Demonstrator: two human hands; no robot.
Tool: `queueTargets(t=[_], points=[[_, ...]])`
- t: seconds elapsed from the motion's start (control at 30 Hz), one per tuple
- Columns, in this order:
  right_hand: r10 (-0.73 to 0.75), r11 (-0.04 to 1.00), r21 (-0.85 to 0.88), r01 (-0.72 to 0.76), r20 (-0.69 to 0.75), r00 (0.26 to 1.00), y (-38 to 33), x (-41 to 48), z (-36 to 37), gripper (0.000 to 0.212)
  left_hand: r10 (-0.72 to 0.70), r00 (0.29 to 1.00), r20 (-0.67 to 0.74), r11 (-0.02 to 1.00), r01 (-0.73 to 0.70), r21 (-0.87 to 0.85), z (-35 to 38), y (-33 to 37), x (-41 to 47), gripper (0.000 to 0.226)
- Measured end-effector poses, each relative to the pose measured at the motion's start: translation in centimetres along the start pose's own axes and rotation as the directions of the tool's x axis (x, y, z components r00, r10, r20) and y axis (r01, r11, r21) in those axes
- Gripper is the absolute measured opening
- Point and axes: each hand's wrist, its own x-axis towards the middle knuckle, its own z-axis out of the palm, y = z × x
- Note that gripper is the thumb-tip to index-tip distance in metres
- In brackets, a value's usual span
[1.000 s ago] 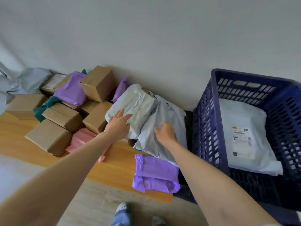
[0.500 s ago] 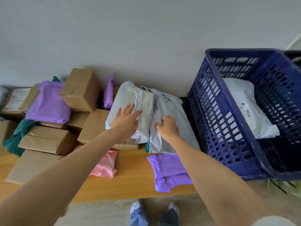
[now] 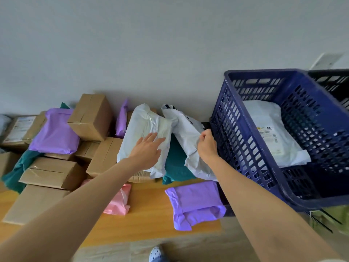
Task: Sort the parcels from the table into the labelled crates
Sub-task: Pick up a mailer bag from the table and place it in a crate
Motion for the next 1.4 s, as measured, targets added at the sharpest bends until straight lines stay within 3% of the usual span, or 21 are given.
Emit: queueTargets(t=[0.2, 0.4, 0.67, 0.83, 0.9, 1.0, 1.1, 1.23, 1.4], points=[[-0.009, 0.994, 0.109, 0.015, -0.056, 0.998, -0.7, 0.8, -3.7, 0.011, -0.031, 0.999, 0.035, 0.998, 0.032, -0.045, -0.9, 2.6, 0.1, 0.05], [-0.022, 0.969, 0.246, 0.035, -0.057, 0.998, -2.2, 1.4, -6.9, 0.014, -0.101, 0.988, 0.114, 0.955, 0.129, -0.267, -1.1, 5.4, -0.4, 0.048], [-0.04, 0.889, 0.454, 0.053, -0.037, 0.999, -6.8, 0.5, -9.8, 0.012, -0.232, 0.964, 0.133, 0.756, 0.264, -0.599, -2.5, 7.6, -0.9, 0.045], [-0.016, 0.769, 0.639, -0.001, 0.022, 1.0, -11.8, -1.4, -11.6, 0.008, -0.273, 0.959, 0.082, 0.708, 0.258, -0.658, -4.1, 7.2, -1.5, 0.04], [-0.025, 0.712, 0.701, -0.016, 0.048, 0.999, -13.3, -2.4, -12.3, 0.008, -0.327, 0.931, 0.163, 0.528, 0.323, -0.786, -4.8, 6.9, -1.8, 0.049], [-0.048, 0.654, 0.756, -0.034, 0.086, 0.995, -15.1, -3.7, -12.9, 0.008, -0.255, 0.898, 0.358, 0.066, 0.386, -0.92, -5.9, 6.1, -2.3, 0.065], [-0.081, 0.619, 0.785, -0.031, 0.104, 0.991, -16.4, -4.8, -12.7, 0.009, -0.108, 0.935, 0.336, -0.241, 0.304, -0.922, -6.7, 5.1, -2.4, 0.074], [-0.121, 0.554, 0.827, -0.094, 0.192, 0.974, -17.5, -6.1, -12.1, 0.014, -0.044, 0.959, 0.279, -0.36, 0.245, -0.9, -7.7, 3.7, -3.1, 0.076], [-0.202, 0.629, 0.776, 0.04, 0.114, 0.973, -18.2, -7.0, -11.3, 0.022, 0.054, 0.963, 0.263, -0.431, 0.26, -0.864, -8.2, 2.1, -4.2, 0.084]])
